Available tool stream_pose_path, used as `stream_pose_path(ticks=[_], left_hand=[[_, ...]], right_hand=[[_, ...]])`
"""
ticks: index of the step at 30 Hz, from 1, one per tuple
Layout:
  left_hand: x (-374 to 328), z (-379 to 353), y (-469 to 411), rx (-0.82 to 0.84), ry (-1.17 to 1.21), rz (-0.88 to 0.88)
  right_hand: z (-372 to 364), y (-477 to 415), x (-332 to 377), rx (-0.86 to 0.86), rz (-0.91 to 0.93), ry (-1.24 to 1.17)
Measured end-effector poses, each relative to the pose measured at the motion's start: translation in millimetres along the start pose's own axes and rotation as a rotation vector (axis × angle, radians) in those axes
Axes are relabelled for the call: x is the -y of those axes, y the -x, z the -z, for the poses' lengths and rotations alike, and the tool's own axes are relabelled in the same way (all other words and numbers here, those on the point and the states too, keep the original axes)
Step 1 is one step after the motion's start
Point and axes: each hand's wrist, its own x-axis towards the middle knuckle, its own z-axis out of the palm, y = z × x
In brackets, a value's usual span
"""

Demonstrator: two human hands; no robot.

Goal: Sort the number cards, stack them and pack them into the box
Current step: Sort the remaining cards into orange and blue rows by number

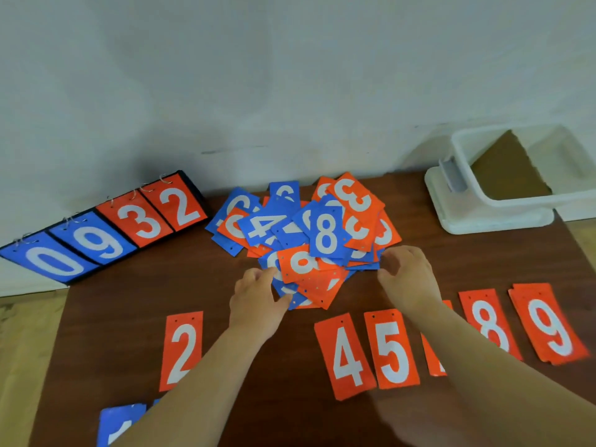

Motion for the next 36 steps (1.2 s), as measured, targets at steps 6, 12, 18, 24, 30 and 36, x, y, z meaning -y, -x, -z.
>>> stream_pose_path(ticks=[6, 12, 18, 24, 30, 36], left_hand=[[-23, -9, -59, 0.015, -0.095, -0.036], [-27, -25, -91, 0.116, -0.184, -0.081], [-16, -29, -102, 0.102, -0.165, -0.082], [-18, -30, -90, 0.053, -0.043, -0.097], [-7, -20, -65, 0.004, 0.358, 0.082], [13, 19, -26, -0.156, 0.566, 0.273]], right_hand=[[6, -88, 7, -0.020, 0.004, 0.029], [-23, -172, 22, 0.027, -0.012, 0.152], [-48, -176, 10, -0.022, -0.065, 0.211], [-43, -172, 5, -0.106, -0.203, -0.003], [-14, -137, -15, -0.252, -0.182, -0.139], [22, -72, 3, -0.333, -0.136, -0.384]])
